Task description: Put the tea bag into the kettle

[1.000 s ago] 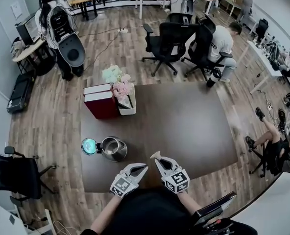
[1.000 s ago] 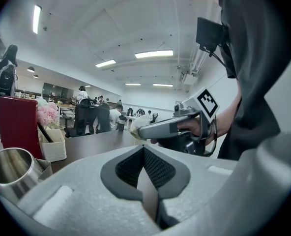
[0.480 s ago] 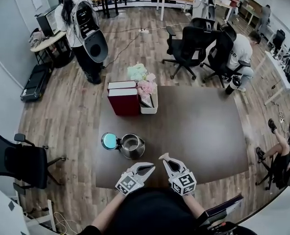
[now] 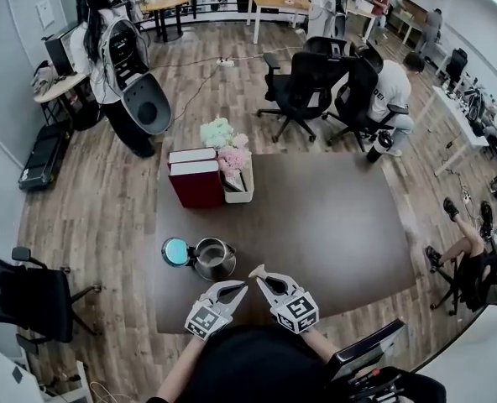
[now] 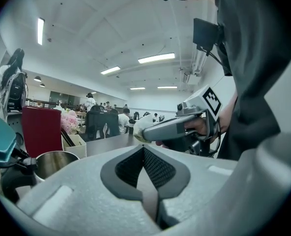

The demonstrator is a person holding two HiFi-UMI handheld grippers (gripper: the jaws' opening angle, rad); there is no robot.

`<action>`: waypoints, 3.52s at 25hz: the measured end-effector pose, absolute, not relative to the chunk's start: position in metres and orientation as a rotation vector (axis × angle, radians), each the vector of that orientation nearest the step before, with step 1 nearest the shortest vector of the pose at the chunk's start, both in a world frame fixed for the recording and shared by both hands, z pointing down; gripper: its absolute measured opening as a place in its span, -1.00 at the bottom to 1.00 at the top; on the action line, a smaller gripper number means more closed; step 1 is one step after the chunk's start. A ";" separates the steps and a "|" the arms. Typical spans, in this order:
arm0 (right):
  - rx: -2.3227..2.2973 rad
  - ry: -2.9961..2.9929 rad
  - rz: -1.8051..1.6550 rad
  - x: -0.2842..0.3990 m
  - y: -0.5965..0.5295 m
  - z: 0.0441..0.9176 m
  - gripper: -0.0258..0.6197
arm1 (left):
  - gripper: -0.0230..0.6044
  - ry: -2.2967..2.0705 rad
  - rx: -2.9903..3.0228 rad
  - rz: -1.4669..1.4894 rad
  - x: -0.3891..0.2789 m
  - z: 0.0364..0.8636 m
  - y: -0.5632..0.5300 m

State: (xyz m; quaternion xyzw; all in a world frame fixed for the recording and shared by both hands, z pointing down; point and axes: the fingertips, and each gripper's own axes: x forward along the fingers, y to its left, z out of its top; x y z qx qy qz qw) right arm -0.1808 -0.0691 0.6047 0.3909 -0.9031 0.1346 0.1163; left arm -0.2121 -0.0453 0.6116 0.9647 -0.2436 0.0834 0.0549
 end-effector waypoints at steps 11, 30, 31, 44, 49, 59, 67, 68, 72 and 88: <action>1.135 -2.645 0.382 -0.182 -0.061 0.601 -0.85 | -0.91 -0.743 2.917 0.212 -0.209 0.612 -0.044; 1.151 -2.659 0.433 -0.175 -0.065 0.602 -0.85 | -0.91 -0.799 2.886 0.230 -0.214 0.618 -0.044; 1.152 -2.660 0.433 -0.174 -0.066 0.602 -0.85 | -0.91 -0.803 2.883 0.231 -0.215 0.618 -0.045; 1.179 -2.649 0.468 -0.167 -0.068 0.608 -0.85 | -0.91 -0.786 2.862 0.285 -0.211 0.632 -0.043; 1.175 -2.646 0.466 -0.168 -0.067 0.607 -0.85 | -0.91 -0.801 2.850 0.311 -0.214 0.635 -0.044; 1.174 -2.652 0.455 -0.170 -0.072 0.607 -0.85 | -0.91 -0.825 2.848 0.315 -0.217 0.636 -0.046; 1.168 -2.656 0.456 -0.170 -0.070 0.606 -0.85 | -0.91 -0.830 2.846 0.321 -0.216 0.636 -0.043; 1.167 -2.656 0.455 -0.171 -0.070 0.606 -0.85 | -0.91 -0.832 2.846 0.319 -0.216 0.636 -0.044; 1.162 -2.660 0.446 -0.173 -0.073 0.606 -0.85 | -0.91 -0.835 2.842 0.317 -0.217 0.638 -0.045; 1.124 -2.711 0.382 -0.195 -0.086 0.585 -0.85 | -0.91 -0.854 2.842 0.317 -0.222 0.635 -0.044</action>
